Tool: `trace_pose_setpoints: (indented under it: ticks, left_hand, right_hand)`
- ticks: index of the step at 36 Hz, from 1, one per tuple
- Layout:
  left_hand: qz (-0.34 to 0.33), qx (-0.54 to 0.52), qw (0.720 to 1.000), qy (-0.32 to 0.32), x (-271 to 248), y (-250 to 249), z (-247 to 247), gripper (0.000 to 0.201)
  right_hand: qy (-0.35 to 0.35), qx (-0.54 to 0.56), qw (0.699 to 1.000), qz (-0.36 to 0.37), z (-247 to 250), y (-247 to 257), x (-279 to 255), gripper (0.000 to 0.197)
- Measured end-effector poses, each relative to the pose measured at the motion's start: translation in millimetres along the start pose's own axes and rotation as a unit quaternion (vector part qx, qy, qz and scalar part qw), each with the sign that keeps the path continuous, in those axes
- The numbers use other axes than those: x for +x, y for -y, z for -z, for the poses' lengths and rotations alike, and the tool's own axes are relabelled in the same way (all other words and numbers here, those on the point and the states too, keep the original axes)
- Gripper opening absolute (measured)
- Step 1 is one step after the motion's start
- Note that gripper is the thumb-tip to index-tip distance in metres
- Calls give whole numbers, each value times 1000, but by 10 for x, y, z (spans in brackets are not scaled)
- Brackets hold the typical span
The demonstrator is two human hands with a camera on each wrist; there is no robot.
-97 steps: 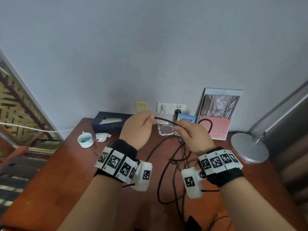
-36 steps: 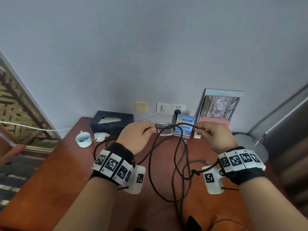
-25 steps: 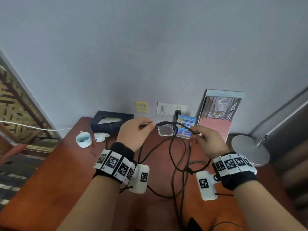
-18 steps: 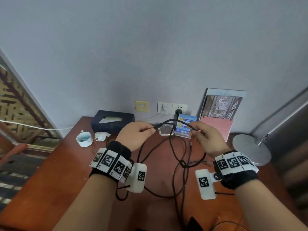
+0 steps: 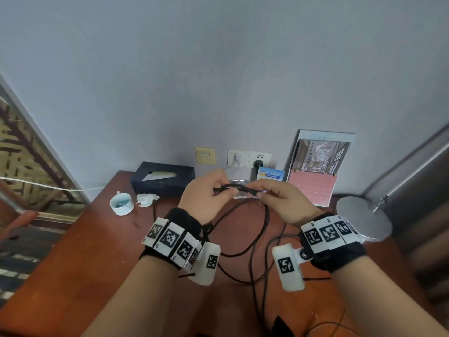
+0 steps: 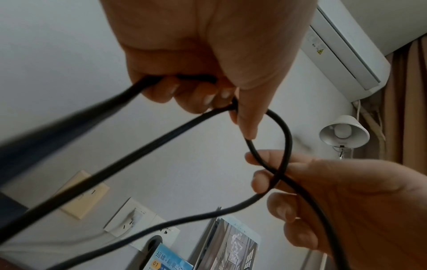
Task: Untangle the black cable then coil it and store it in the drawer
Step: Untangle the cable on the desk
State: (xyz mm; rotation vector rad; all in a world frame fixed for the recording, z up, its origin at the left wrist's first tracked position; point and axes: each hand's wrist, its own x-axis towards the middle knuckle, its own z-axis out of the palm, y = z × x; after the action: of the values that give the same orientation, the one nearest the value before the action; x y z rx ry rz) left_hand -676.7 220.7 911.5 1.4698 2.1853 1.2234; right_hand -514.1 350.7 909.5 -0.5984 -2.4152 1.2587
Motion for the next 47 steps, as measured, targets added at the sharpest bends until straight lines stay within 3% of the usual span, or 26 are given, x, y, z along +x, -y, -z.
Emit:
trace_pose_setpoints:
  ticks: [3,7,11,16,21,23,26,32,34,37,44,47]
  left_hand:
    - [5,11,1000,-13,-16,-9,10,21]
    - [3,33,999,-24,-42,-65,48,15]
    - [12,53,998,-25,-72,-104,81,33]
    - [15,56,998,-19,-103,-88,104,11]
    - [22,54,998,-12,-88,14,164,16]
    - [16,56,998,-15,-91,23,165,17]
    - [8,56,998,-20,-95,28,156,17]
    - [25,67,997,-38,-90,109,194,15]
    - [19,86,996,-22,-102,106,188,15]
    - [-2,119,992,36,-116,30,113,14]
    - [-32,116,990,73,-141,-20,-34,30]
    - [-16,132,989,70,-137,23,24,38]
  right_hand:
    - [15,9,1000,12,-5,47,-19,33]
    - [-15,11,1000,24,-23,19,-36,31]
    - [-60,8,998,12,-49,-18,-49,18]
    - [-165,-69,983,-29,-61,-94,-20,14]
    - [-155,-88,984,-29,-37,-93,-53,12]
    - [-156,-179,971,-38,-44,-67,-62,7]
    - [-151,-291,943,-53,-99,-33,-72,22]
    - [-106,-133,985,-39,-126,-72,-102,13]
    - [-118,-104,987,-29,-156,-42,-112,24]
    - [-118,-132,984,-14,-241,62,-84,26]
    - [-119,-336,934,9,-324,210,-78,30]
    - [-131,-341,930,-49,-285,128,-47,30]
